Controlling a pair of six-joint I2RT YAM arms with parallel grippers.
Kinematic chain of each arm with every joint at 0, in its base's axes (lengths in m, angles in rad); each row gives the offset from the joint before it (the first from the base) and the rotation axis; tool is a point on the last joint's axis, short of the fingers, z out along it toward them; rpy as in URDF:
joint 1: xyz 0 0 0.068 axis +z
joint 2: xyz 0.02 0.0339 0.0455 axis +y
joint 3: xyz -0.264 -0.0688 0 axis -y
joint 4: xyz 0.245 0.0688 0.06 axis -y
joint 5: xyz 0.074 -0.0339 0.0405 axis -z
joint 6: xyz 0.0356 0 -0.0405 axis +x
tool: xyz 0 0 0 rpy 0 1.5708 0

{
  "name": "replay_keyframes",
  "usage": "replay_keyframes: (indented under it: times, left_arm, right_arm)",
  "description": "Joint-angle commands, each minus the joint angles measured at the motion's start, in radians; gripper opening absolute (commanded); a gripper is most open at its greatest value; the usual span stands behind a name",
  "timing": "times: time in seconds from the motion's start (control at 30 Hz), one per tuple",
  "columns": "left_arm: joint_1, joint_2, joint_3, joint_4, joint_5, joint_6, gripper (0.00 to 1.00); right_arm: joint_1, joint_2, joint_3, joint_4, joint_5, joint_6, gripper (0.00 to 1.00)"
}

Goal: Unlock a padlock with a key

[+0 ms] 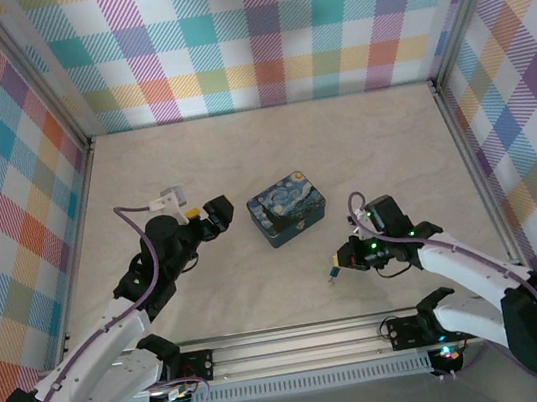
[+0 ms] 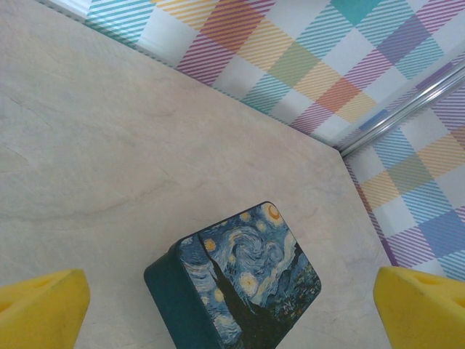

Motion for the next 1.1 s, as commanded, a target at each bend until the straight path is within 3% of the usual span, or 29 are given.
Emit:
replay_keyframes:
  times: [0.0,1.07]
  left_arm:
    - [0.007,-0.005,-0.008,0.03,-0.013,0.002,1.0]
    - [0.007,-0.003,-0.006,0.013,-0.013,0.004,1.0]
  right_arm:
    - [0.009,0.028,-0.018,0.04,-0.002,-0.008,0.0]
    - [0.043,0.268,0.0,0.198,-0.023,0.0,0.02]
